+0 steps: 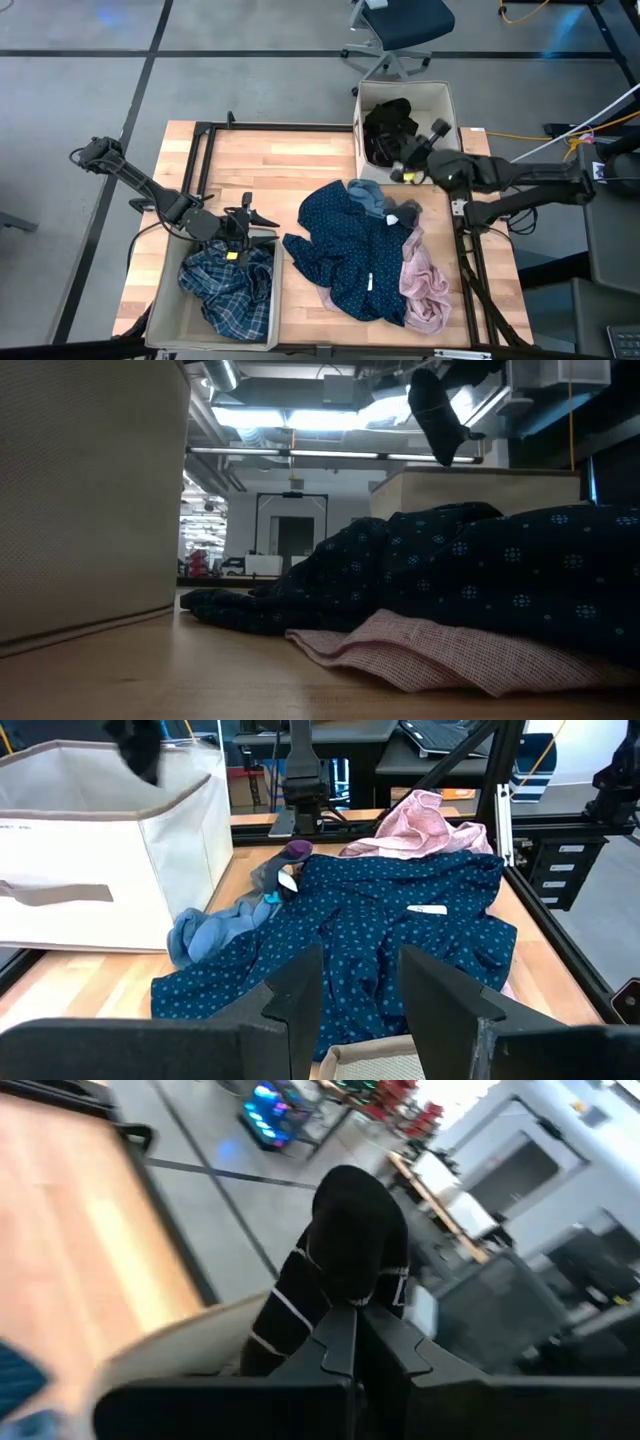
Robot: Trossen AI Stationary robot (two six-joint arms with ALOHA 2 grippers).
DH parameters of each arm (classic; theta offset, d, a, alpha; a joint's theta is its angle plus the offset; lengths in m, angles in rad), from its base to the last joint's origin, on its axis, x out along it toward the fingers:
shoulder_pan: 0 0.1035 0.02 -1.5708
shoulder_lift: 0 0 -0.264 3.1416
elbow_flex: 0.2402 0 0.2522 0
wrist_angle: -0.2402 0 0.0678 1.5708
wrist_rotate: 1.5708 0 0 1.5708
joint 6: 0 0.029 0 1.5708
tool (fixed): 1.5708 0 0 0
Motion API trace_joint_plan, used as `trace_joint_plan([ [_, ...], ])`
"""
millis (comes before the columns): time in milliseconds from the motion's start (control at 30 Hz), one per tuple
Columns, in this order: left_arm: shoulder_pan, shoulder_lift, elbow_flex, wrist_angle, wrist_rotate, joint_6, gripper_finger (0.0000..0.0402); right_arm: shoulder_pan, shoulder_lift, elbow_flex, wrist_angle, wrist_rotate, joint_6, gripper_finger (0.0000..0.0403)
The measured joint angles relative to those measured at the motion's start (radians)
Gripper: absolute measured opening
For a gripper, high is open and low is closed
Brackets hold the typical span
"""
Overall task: Sort clothes
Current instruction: Put the black sock into the top laundry organizer, then put the blue sock into the bottom laundry organizer
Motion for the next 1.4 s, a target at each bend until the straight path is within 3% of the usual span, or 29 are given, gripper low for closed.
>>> trace_joint_plan([
  [200,0.000,0.000,0.000,0.000,0.000,-0.003,0.0124,-0.161,-0.014,0.009,-0.004,-0.015,-0.030,0.0012],
  [567,0.000,0.000,0.000,0.000,0.000,-0.022,0.0124,-0.450,0.051,0.009,-0.074,-0.302,0.029,0.0012],
  [867,0.000,0.000,0.000,0.000,0.000,-0.022,0.0124,-0.569,0.148,0.009,-0.089,-0.445,0.102,0.0018],
  [1400,0.000,0.000,0.000,0.000,0.000,-0.022,0.0124,-0.576,0.174,0.008,-0.168,-0.410,0.105,0.0210],
])
